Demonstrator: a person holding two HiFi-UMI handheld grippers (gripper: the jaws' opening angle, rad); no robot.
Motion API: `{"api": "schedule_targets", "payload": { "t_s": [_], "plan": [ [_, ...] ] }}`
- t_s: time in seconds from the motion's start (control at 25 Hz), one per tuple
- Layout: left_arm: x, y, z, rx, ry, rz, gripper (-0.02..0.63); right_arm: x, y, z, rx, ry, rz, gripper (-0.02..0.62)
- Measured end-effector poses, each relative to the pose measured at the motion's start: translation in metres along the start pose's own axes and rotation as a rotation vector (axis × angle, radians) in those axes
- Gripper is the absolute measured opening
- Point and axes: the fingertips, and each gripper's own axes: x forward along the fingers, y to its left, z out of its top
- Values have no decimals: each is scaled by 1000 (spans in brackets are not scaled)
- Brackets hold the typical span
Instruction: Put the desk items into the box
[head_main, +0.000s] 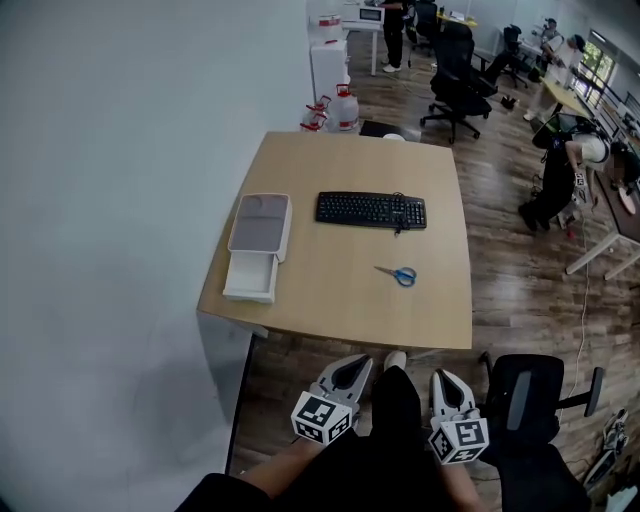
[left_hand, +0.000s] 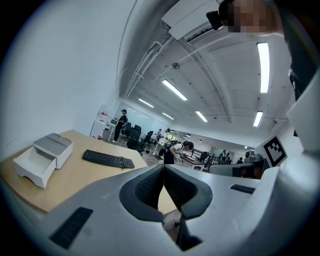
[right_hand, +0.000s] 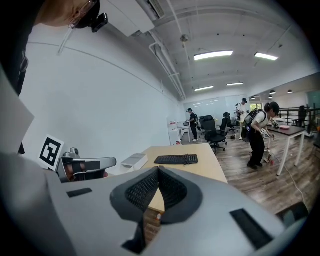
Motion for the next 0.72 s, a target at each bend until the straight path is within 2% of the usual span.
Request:
{"api": "schedule_targets", "payload": {
  "t_s": [0.32,0.48,0.72],
  "plan": [
    [83,35,-4,89,84,17,17,64,-56,10,45,-22,20,60],
    [140,60,-22,152,193,11,17,103,-95,29,73,-38,22,60],
    [226,87,-54,228,342,-29,17,149,-157,50,40,-40,15,60]
  ]
}}
